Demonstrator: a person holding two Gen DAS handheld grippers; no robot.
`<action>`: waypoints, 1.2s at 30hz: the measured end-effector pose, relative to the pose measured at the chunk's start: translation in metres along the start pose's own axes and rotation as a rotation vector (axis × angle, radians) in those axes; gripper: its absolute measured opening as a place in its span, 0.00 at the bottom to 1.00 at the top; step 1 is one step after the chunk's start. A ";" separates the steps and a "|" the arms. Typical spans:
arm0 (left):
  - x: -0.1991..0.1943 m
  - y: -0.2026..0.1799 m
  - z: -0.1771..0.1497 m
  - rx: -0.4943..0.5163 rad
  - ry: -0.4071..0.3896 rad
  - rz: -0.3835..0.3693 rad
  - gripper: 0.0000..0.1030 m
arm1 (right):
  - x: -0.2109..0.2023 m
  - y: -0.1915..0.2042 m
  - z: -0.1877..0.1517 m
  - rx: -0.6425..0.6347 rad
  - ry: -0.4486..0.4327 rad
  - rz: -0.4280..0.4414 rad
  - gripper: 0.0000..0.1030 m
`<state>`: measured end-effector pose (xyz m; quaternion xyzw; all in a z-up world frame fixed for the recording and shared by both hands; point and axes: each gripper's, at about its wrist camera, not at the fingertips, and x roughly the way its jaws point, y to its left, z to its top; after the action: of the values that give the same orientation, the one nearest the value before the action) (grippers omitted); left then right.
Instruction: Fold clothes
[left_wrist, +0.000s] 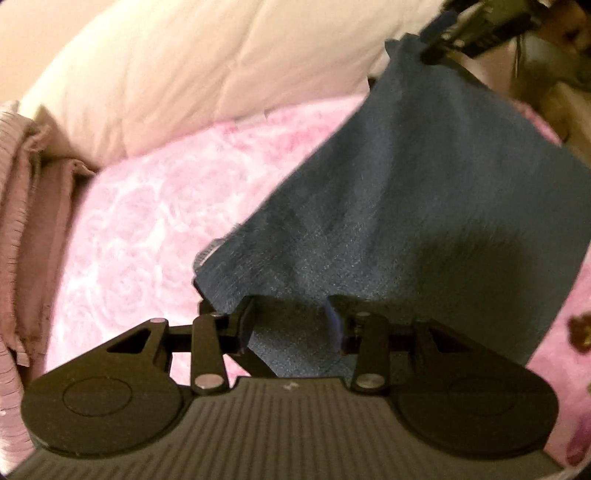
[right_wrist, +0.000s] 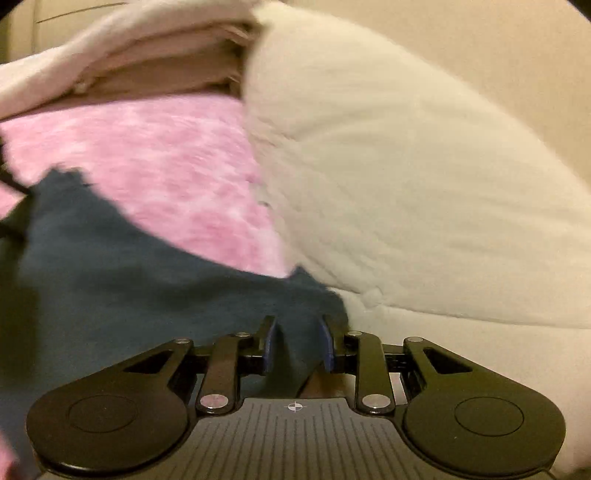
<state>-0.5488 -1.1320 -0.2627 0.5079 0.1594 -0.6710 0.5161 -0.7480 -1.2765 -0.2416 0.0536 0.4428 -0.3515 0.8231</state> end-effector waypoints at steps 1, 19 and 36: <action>0.004 -0.001 -0.001 0.002 -0.002 0.002 0.36 | 0.015 -0.007 0.000 0.043 0.020 0.019 0.27; 0.022 0.026 0.024 -0.097 -0.006 0.007 0.38 | 0.043 -0.029 -0.006 0.213 0.040 0.108 0.30; -0.029 0.009 -0.022 -0.209 -0.007 -0.029 0.33 | -0.058 0.015 -0.070 0.373 0.127 0.236 0.30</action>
<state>-0.5312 -1.1047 -0.2450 0.4466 0.2340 -0.6598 0.5571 -0.8082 -1.2067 -0.2426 0.2782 0.4118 -0.3245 0.8048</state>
